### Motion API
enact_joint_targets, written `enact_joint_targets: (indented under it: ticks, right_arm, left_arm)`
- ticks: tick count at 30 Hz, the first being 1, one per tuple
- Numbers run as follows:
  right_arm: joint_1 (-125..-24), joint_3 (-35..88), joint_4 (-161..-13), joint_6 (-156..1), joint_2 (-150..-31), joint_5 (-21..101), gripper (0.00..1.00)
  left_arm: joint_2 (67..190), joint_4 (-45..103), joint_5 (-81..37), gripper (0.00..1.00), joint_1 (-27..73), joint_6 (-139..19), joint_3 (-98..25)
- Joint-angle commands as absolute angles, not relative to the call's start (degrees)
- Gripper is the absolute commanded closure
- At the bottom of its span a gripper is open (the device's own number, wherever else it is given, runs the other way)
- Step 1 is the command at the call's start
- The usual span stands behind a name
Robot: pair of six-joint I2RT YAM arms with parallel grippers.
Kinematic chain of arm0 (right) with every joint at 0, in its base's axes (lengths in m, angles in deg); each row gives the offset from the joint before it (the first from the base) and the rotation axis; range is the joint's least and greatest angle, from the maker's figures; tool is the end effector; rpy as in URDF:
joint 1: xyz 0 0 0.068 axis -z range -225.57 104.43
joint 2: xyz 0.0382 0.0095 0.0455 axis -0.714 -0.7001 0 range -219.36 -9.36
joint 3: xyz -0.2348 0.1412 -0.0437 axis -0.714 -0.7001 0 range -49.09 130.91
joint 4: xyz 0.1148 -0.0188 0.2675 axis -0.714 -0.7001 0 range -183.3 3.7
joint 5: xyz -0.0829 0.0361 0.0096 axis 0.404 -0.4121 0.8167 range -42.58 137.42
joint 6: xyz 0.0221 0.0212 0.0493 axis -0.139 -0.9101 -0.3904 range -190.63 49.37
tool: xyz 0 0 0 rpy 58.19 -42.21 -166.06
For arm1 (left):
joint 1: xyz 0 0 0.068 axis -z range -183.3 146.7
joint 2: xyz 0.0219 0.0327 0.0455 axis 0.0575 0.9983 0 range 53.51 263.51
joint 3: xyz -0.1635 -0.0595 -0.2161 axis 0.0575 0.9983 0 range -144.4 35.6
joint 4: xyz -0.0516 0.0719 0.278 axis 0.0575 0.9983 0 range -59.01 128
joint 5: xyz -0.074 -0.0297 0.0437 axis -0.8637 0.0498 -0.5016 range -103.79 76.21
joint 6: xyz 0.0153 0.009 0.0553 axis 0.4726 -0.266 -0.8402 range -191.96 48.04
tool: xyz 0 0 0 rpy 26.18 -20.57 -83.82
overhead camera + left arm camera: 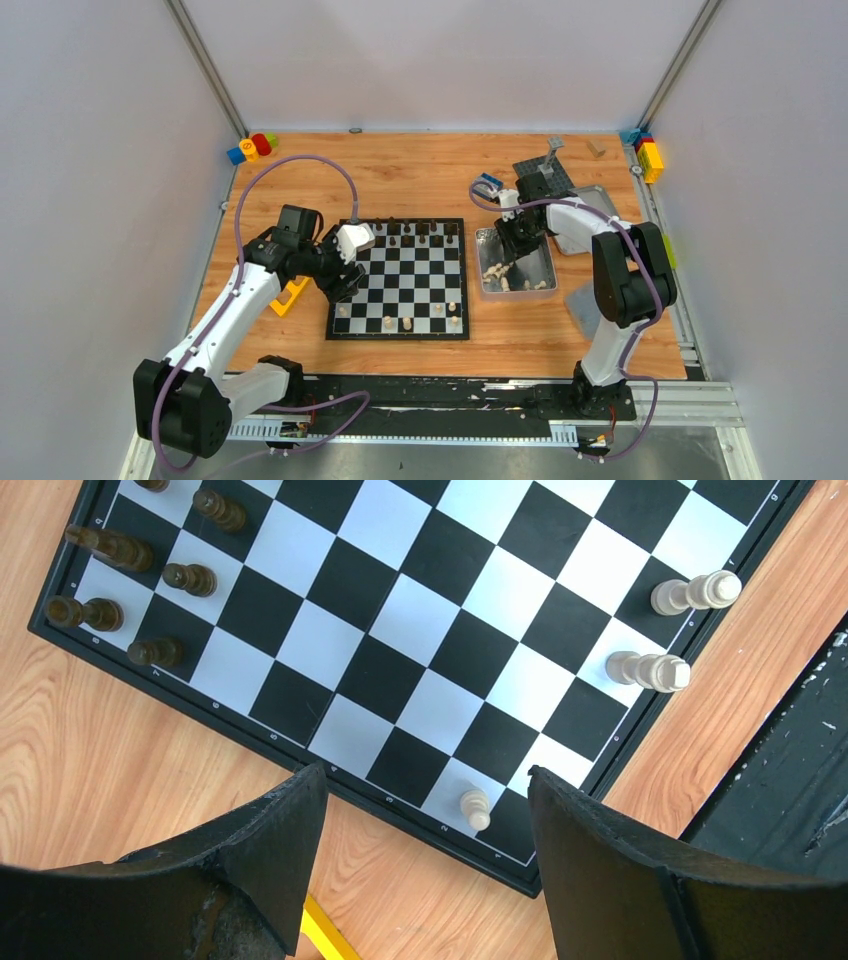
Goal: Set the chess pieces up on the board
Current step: Pick up the chess piece from the storage box.
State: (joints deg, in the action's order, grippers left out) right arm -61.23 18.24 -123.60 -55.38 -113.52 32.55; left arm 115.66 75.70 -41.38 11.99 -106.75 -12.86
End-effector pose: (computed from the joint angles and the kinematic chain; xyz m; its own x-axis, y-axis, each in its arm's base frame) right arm 0.3580 0.1115 0.1463 -0.8071 -0.4903 -0.3289 -0.5606 0.8112 0.1663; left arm 0.2225 -0.0808 0.2494 -0.4079 0.6357 -0.6554 0.8529 0.5215 -0.0250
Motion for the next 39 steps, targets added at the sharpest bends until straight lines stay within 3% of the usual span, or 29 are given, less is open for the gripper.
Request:
enact_joint_targets:
  ticks: [1,6,16,39]
  right_arm:
    - [-60.96,18.32,-124.26,-55.26,-114.69,32.2,0.78]
    - [-61.01,18.66,-124.86,-54.62,-114.37,32.22,0.84]
    - [-60.92,17.73,-125.32,-53.43,-113.95,32.61,0.7]
    - [-60.77,15.51,-125.68,-52.46,-112.51,34.57,0.69]
  left_arm:
    - [115.34,74.42,-42.7,0.19,12.1,-106.09,-13.97]
    - [115.5,74.16,-43.12,0.19,12.07,-105.67,-14.17]
    - [116.21,73.97,-43.17,0.18,12.1,-105.59,-14.49]
    - [116.36,73.82,-43.51,0.18,12.12,-105.14,-14.66]
